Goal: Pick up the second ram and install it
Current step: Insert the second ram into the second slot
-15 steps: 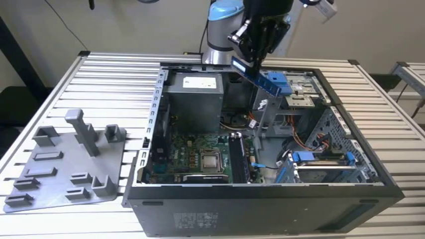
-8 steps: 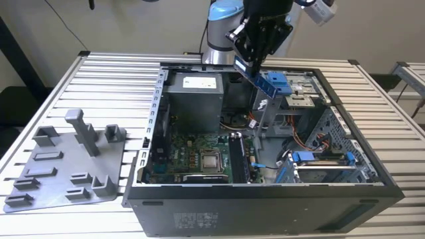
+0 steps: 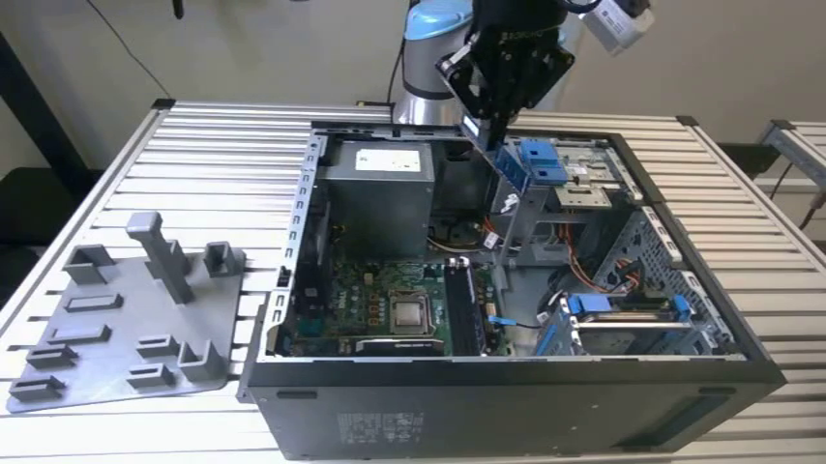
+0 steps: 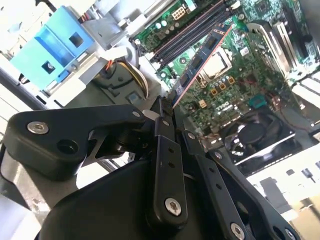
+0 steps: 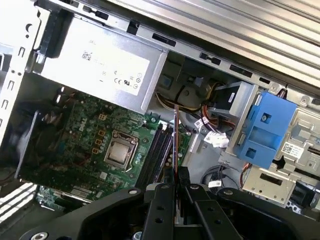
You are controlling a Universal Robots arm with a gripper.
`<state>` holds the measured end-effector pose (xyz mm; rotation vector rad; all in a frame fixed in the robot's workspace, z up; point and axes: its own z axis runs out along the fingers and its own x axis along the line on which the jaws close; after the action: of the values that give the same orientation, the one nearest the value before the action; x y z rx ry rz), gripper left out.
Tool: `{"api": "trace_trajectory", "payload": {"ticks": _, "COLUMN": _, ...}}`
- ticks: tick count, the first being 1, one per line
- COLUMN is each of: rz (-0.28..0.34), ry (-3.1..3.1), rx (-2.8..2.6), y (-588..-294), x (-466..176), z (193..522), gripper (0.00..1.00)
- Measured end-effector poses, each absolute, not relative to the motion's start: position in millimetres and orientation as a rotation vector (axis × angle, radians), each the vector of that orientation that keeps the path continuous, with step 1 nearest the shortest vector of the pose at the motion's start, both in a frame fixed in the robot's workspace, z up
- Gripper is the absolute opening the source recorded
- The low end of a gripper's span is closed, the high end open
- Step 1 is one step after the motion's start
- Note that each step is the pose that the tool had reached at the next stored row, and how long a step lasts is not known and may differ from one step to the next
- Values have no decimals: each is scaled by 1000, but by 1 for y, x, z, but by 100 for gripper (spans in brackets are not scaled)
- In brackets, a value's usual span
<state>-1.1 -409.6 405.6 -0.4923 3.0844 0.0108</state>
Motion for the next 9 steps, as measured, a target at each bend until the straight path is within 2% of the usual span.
{"api": "trace_trajectory", "payload": {"ticks": 9, "rz": 8, "ry": 3114, "rx": -238, "y": -410, "x": -1, "z": 405, "gripper": 14}}
